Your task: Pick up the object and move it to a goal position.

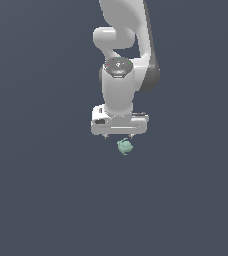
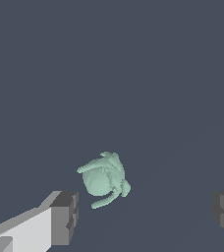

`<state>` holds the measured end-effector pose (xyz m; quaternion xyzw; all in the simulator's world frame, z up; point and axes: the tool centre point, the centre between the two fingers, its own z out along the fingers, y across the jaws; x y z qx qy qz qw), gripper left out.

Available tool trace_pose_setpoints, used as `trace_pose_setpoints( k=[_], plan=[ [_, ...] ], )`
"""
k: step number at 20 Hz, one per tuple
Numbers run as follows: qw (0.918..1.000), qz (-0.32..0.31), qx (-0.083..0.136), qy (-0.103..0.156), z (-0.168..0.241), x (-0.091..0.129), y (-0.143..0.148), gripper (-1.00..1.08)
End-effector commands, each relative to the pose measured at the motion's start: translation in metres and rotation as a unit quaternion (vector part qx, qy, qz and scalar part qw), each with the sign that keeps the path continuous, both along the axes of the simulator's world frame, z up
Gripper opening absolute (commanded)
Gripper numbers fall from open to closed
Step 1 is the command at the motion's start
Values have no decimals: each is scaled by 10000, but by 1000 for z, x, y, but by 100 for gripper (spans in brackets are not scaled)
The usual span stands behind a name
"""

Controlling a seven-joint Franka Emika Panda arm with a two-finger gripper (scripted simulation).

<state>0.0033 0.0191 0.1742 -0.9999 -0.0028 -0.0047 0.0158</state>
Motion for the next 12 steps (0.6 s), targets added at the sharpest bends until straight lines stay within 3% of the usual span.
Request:
trace_pose_setpoints(
  k=[1,12],
  plan=[
    [10000,0,0,0,0,0,0,100],
    [9999,54,111,-103,5,8,-1,100]
  ],
)
